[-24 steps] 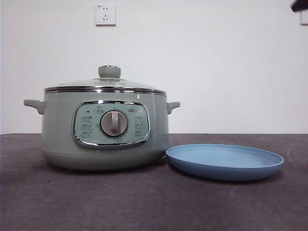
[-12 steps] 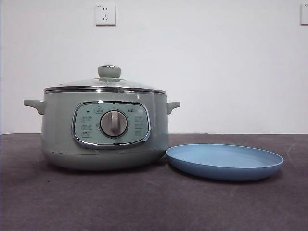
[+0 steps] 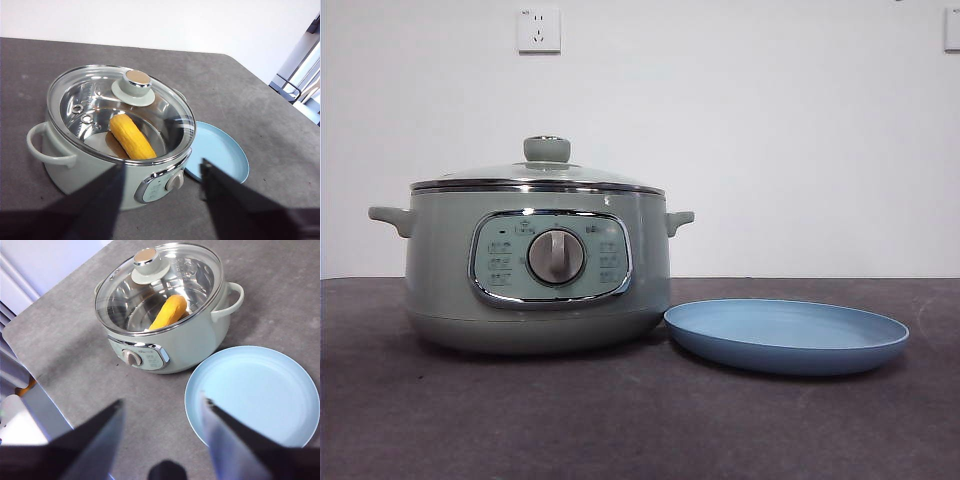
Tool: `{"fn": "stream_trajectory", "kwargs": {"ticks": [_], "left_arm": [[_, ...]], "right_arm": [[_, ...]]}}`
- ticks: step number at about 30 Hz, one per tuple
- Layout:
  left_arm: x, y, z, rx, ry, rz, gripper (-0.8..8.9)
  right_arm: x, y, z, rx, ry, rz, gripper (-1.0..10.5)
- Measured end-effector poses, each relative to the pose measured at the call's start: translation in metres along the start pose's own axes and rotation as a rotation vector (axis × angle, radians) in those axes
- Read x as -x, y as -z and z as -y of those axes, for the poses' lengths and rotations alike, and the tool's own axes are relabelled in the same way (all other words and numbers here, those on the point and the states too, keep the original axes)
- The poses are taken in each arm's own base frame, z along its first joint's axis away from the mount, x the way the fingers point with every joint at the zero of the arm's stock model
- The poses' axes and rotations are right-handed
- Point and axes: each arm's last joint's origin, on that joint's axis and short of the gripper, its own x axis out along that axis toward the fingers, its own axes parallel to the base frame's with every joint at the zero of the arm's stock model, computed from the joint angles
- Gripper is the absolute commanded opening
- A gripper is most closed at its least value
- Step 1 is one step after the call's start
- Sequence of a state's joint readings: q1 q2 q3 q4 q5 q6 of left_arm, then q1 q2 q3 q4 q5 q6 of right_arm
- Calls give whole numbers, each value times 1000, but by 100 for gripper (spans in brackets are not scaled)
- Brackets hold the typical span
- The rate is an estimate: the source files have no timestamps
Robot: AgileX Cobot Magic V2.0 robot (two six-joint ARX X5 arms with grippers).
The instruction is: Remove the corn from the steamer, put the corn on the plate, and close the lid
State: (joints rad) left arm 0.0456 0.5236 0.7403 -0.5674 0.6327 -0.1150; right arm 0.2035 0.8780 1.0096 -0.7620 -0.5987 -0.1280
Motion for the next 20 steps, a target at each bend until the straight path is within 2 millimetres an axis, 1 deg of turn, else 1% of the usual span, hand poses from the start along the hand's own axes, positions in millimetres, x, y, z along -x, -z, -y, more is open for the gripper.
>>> {"fn": "stream_trajectory", "kwargs": {"ticks": [6, 10, 13, 15, 18, 20], "left_arm": [[-5, -3, -3, -7, 16, 7, 584], [-16, -10, -9, -8, 38, -1, 584], [-28, -22, -12, -21, 60, 0, 584], [-39, -33, -13, -33, 84, 0, 584], [-59, -50, -15, -46, 106, -12, 584], [-76, -63, -15, -61, 109, -20, 584]], "right_arm": [[0, 0, 0, 0, 0, 0, 627], [0, 0, 0, -1, 0, 0, 627], [0, 0, 0, -1, 0, 0, 627], [0, 0, 0, -1, 0, 0, 627], [0, 0, 0, -1, 0, 0, 627], [0, 0, 0, -1, 0, 0, 627]]}}
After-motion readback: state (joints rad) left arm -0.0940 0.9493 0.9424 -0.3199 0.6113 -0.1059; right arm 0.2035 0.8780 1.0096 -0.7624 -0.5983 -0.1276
